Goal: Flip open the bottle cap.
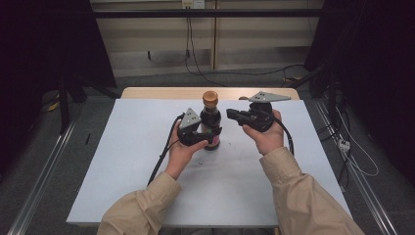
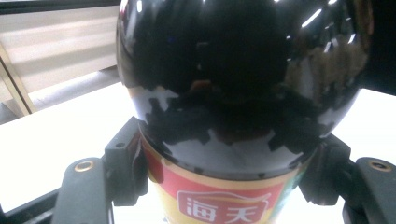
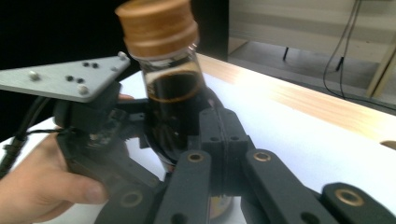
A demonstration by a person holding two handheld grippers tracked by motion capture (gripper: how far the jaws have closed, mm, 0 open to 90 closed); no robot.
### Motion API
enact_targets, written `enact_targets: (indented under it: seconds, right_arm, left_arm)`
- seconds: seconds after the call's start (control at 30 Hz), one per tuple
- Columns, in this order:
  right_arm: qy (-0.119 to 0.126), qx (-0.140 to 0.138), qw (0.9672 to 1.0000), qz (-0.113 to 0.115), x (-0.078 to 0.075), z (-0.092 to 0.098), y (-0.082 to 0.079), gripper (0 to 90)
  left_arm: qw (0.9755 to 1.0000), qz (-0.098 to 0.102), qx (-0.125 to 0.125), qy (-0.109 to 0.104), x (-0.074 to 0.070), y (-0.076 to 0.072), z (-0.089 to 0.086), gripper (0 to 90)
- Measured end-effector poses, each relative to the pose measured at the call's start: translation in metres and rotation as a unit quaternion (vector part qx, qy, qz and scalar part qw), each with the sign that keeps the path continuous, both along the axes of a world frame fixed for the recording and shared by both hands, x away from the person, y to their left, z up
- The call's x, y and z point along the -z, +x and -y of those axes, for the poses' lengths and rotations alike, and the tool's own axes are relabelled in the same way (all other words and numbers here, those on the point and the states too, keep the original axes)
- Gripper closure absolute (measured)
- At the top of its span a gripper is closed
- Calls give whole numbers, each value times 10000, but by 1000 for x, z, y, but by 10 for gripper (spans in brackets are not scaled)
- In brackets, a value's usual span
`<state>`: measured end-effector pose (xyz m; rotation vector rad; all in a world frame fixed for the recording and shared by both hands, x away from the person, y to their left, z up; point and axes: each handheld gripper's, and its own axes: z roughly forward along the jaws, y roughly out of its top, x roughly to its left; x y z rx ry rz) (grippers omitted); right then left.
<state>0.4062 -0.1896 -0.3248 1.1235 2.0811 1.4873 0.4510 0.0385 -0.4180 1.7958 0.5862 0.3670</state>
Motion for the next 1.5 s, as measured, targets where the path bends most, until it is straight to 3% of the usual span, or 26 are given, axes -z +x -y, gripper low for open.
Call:
enact_targets:
  seconds: [0.47, 0.57, 0.8, 0.93, 0.97, 1.0, 1.5]
  right_arm:
    - [11, -279, 9995, 114, -15, -7, 3, 900]
    - [42, -294, 9994, 172, -18, -8, 4, 900]
    - [-21, -377, 9990, 223, -26, -8, 7, 900]
    - [-106, -400, 9989, 225, -30, -11, 9, 900]
    - [-109, -401, 9989, 230, -30, -12, 10, 900]
    - [-113, -414, 9988, 229, -31, -12, 10, 900]
    - [-209, -515, 9981, 273, -38, -17, 13, 900]
  left_arm:
    - [10000, -12, 6, 23, 0, 0, 0, 300]
    - [9999, -63, -33, -123, 1, 1, 2, 299]
    - [10000, -44, -28, -48, 1, 0, 1, 299]
    - [9999, -70, -47, -108, 1, 0, 2, 299]
    - [10000, -51, -17, -27, 1, 0, 1, 299]
    - [9999, -71, -48, -110, 1, 0, 2, 299]
    - [9999, -65, -38, -80, 1, -1, 1, 300]
